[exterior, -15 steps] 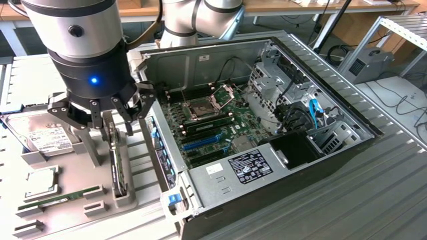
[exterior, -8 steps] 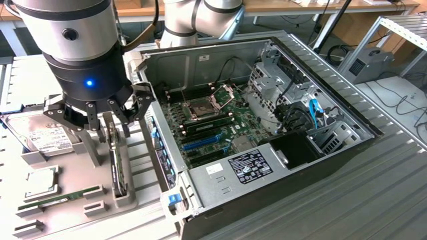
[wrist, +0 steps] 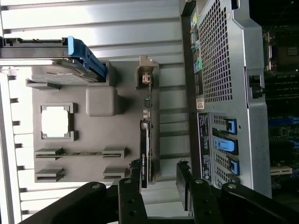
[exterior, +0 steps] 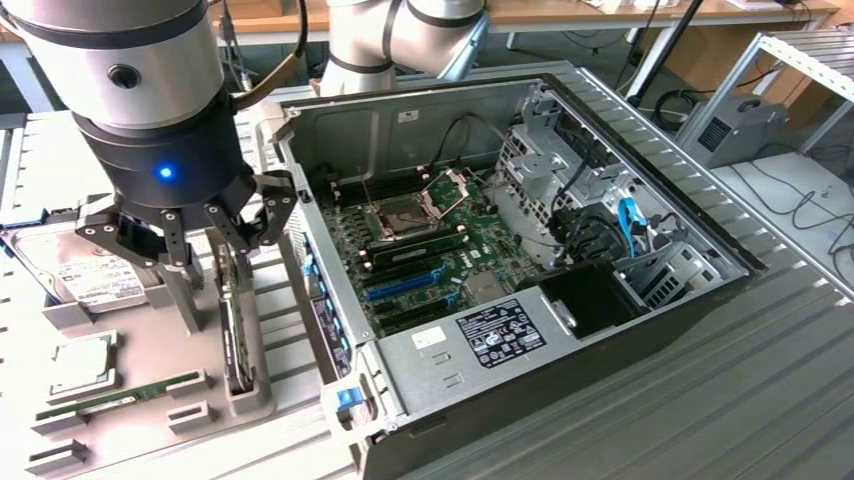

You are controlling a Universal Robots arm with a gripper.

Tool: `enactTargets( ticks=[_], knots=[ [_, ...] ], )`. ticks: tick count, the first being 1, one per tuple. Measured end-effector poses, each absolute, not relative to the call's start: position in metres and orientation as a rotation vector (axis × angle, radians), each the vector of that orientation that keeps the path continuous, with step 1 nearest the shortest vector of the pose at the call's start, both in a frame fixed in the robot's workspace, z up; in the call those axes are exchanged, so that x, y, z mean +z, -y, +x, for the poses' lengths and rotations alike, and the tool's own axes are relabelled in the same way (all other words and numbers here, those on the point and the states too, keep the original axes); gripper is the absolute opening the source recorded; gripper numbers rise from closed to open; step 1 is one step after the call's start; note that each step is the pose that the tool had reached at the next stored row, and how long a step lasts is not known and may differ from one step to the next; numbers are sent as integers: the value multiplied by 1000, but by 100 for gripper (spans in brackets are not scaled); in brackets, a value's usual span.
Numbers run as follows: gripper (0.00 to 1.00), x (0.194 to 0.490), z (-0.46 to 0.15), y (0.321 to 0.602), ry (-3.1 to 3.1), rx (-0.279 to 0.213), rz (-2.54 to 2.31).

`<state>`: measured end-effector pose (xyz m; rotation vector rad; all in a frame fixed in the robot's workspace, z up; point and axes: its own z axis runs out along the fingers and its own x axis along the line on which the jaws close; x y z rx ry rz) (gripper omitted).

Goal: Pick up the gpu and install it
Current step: 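Pick up the gpu and move the gpu toward the slot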

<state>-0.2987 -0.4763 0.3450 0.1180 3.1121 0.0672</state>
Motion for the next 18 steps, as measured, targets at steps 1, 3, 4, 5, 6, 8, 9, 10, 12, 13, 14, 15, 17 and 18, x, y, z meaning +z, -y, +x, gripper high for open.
enactTargets(
  ticks=[1,3,4,5,6,8,9,10,12,13,14,15,17,18],
  knots=[
    [44,345,-300,476,-3112,67,118],
    [44,344,-301,476,-3112,67,118],
    [44,343,-302,476,-3112,67,118],
    [44,343,-302,476,-3112,67,118],
    [44,343,-303,476,-3112,67,118],
    [44,342,-304,476,-3112,67,118],
    [44,341,-305,476,-3112,67,118],
    [44,341,-306,476,-3112,67,118],
    [44,340,-307,476,-3112,67,118],
    [44,339,-307,476,-3112,67,118],
    [44,339,-308,476,-3112,67,118],
    [44,338,-309,476,-3112,67,118],
    [44,337,-310,476,-3112,67,118],
    [44,337,-310,476,-3112,67,118]
  ],
)
